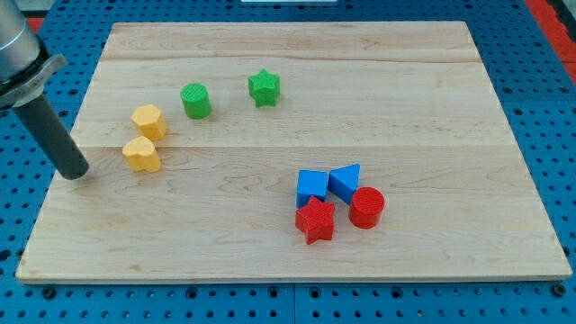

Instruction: Touch the bottom of red star

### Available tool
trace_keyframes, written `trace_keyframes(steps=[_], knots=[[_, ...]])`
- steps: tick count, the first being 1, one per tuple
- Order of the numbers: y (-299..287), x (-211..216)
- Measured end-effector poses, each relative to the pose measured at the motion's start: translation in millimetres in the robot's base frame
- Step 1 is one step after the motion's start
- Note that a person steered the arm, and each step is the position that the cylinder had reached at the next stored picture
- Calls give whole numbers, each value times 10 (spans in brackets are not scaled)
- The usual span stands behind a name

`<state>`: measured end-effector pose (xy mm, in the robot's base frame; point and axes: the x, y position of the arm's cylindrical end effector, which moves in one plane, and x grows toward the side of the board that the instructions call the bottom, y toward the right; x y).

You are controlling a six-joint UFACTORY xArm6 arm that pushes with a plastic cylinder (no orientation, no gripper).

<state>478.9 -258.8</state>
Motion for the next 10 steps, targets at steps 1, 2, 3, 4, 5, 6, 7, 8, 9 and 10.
trace_keyframes(steps=[1,2,3,4,5,6,7,8,9,10], knots=[[74,45],[717,535],[1813,793],[2840,994],[3537,1210],[3908,1355],[3954,1245],[3697,1072],[3469,941],[2998,941]])
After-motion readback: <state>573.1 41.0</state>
